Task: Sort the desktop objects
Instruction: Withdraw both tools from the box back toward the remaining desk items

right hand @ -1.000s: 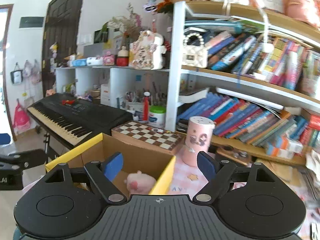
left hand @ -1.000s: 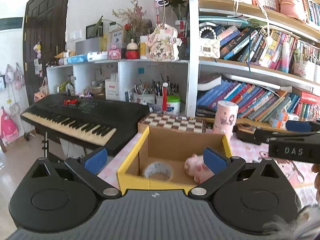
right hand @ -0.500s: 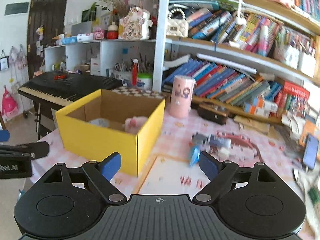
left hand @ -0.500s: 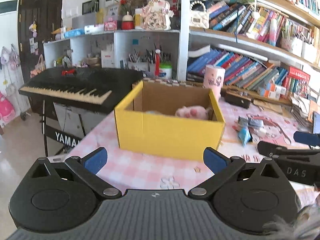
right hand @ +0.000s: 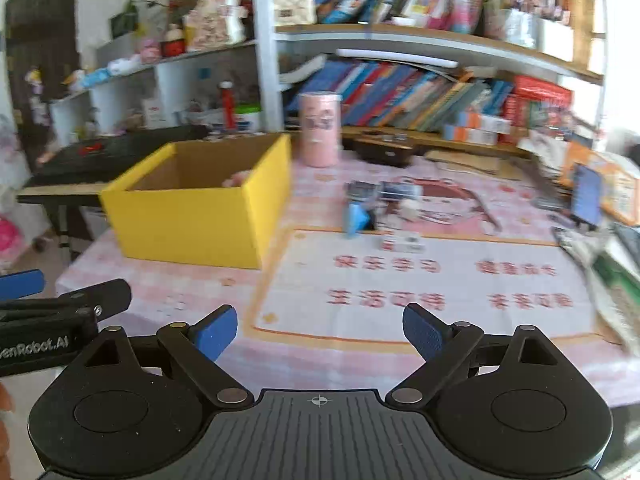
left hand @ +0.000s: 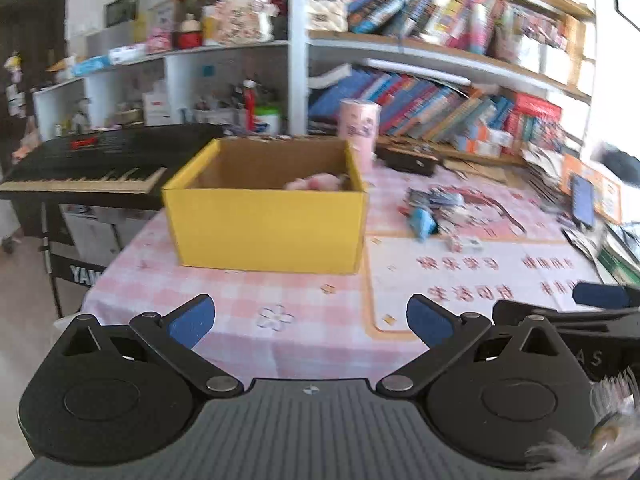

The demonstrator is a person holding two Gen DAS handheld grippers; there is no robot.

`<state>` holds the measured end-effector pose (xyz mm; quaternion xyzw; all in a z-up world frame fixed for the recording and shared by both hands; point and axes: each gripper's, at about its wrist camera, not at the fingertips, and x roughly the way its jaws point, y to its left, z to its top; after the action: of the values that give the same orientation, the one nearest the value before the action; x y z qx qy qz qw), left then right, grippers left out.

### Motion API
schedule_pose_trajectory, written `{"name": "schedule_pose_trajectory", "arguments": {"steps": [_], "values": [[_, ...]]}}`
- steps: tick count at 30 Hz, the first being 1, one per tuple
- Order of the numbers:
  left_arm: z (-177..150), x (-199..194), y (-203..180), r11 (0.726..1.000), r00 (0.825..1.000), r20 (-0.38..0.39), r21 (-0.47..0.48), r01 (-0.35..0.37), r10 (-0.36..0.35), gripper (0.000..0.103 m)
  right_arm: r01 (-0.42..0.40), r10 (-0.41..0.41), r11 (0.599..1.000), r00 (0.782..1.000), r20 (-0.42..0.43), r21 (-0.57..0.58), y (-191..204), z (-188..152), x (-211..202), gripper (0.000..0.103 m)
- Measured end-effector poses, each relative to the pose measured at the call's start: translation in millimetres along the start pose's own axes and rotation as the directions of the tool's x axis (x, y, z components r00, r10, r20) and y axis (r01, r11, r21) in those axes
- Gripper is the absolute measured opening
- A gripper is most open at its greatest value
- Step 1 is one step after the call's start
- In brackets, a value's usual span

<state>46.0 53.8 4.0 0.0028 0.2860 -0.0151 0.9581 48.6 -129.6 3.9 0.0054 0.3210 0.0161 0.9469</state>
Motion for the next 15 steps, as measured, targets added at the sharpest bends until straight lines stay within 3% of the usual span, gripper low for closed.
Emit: {"name": "schedule_pose_trajectory", "arguments": {"steps": [15], "values": [[5, 24, -47, 0.993, 0.993, -0.066, 0.056, 0.105, -0.101, 0.103, 0.138, -0.136, 0.989, 0.990, -0.048, 0.061, -43, -7, -4, 0.092]]}}
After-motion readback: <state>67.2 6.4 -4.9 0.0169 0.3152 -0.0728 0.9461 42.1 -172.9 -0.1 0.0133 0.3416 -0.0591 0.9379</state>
